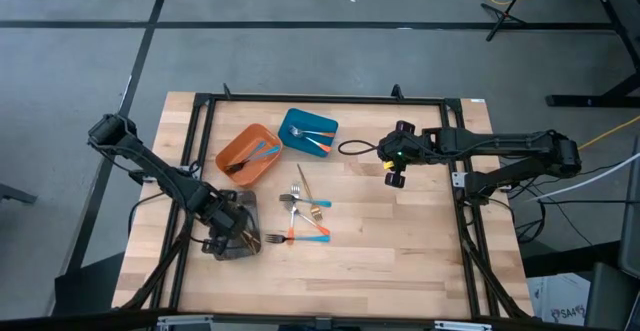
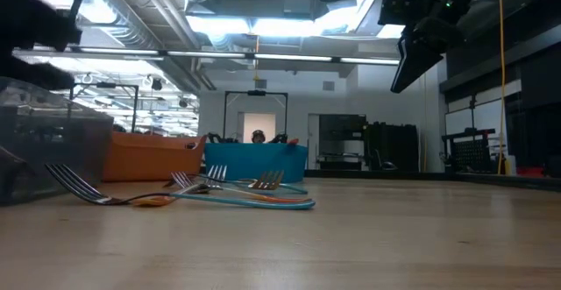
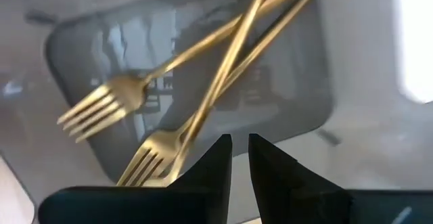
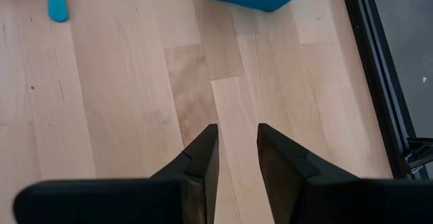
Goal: Sort silverware by color (type)
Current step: Put the gold fork into the black bin
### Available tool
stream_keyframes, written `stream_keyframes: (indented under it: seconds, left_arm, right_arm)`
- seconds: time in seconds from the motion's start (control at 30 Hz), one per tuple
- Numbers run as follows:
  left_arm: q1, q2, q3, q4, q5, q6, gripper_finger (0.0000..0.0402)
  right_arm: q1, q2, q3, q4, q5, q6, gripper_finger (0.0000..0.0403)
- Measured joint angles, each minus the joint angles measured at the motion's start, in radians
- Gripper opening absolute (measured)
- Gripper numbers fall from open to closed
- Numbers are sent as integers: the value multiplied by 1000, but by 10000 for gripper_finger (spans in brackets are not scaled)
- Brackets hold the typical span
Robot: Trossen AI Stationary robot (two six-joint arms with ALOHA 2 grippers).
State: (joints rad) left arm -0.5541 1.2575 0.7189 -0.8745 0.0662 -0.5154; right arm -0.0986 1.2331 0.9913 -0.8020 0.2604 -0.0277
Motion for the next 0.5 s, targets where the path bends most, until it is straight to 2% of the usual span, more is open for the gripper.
stream_keyframes:
  seconds: [0.17, 0.3, 0.5]
  left_arm:
    - [0, 0, -61, -4, -58, -21, 45]
    - [0, 0, -52, -4, -177, -33, 41]
    - [-1, 0, -7, -3, -372, -27, 12]
  right_arm:
    - [0, 0, 0, 0, 0, -1, 92]
    - [0, 0, 0, 0, 0, -1, 92]
    - [0, 0, 0, 1, 0, -1, 92]
